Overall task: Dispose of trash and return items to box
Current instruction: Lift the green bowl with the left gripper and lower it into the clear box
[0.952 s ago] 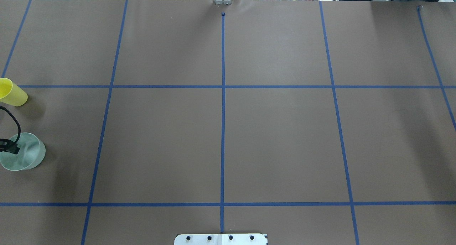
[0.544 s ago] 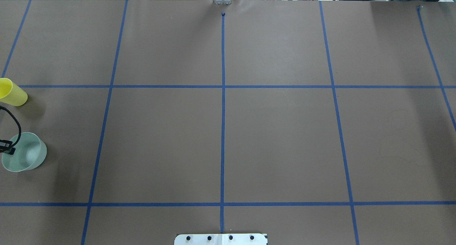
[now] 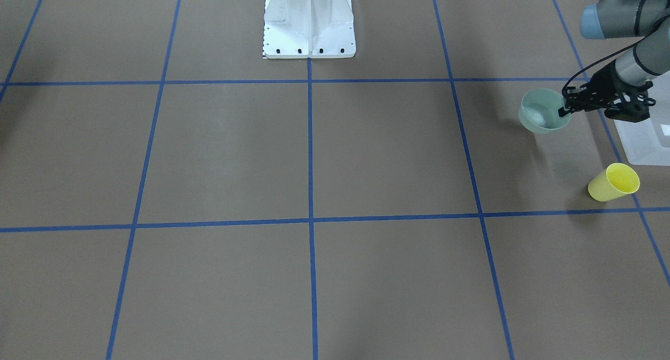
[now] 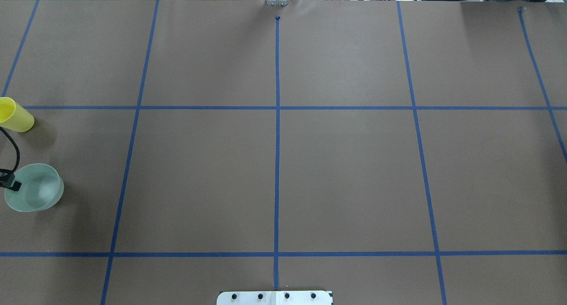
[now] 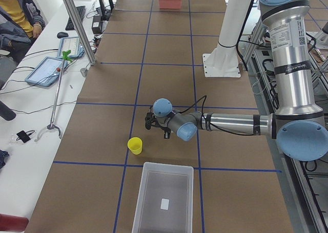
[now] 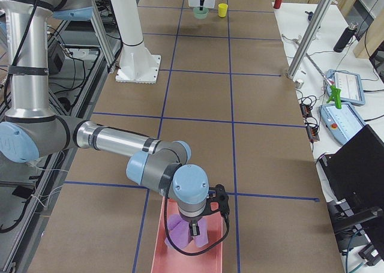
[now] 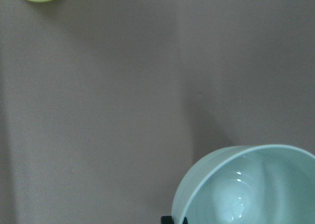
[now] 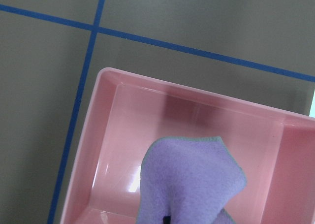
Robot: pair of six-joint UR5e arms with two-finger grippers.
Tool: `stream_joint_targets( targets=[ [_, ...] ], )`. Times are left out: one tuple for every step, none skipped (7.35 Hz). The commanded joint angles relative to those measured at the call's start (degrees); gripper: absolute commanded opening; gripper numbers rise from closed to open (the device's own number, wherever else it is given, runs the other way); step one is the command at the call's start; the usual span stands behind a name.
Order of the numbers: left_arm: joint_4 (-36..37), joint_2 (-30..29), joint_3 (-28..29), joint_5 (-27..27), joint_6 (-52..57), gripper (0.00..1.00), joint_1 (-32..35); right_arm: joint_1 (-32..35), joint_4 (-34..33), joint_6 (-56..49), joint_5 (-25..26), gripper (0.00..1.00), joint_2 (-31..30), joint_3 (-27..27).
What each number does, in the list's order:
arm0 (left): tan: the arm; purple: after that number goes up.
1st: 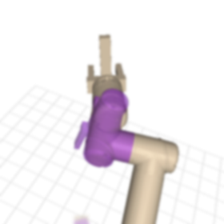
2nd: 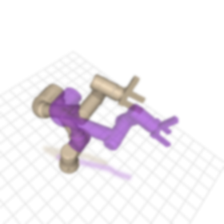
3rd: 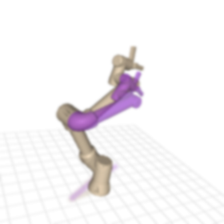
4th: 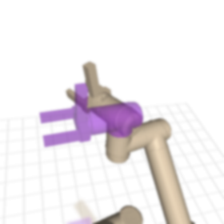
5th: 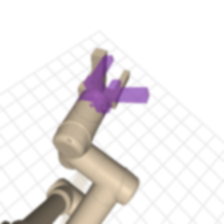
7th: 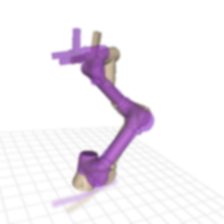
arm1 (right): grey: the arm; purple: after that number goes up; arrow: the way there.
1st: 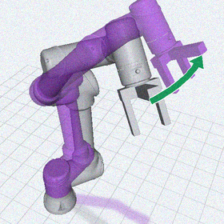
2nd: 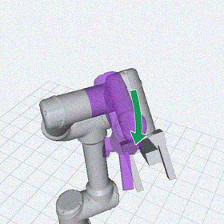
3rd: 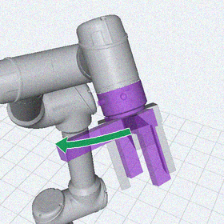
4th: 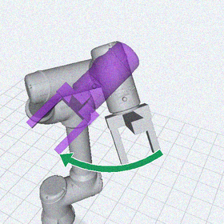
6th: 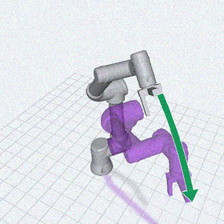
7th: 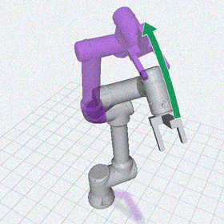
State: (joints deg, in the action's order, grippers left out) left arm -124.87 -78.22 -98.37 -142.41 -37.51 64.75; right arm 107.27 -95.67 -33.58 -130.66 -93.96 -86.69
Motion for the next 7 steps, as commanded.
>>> stream_joint_targets(
  targets=[
    [0.0,-0.2,-1.3,-3.1,0.4,0.0,7.1,0.0,4.0,1.4,-1.5,0.99,-0.3,4.4],
    [0.1,-0.1,-1.0,-2.8,5.0,0.0,9.4,-0.5,4.1,3.1,-3.4,1.0,-0.4,4.5],
    [0.2,0.4,0.8,-2.0,10.9,0.0,13.2,-1.9,4.7,9.3,-4.0,1.0,-0.2,2.0],
    [0.4,0.6,4.7,-2.0,20.2,0.0,17.8,-2.4,7.1,11.9,-4.2,1.0,-0.3,0.1],
    [3.6,0.4,8.8,-2.1,30.6,0.0,22.3,-3.6,8.5,16.8,-4.4,1.0,-0.3,-3.1],
    [10.4,0.0,10.5,-1.8,41.8,0.0,27.0,-6.9,8.3,25.2,-5.2,1.0,-0.4,-8.3],
    [16.7,-1.0,10.7,1.0,51.4,0.0,30.1,-10.0,8.7,28.9,-5.5,1.0,-1.1,-10.2]
  ],
)
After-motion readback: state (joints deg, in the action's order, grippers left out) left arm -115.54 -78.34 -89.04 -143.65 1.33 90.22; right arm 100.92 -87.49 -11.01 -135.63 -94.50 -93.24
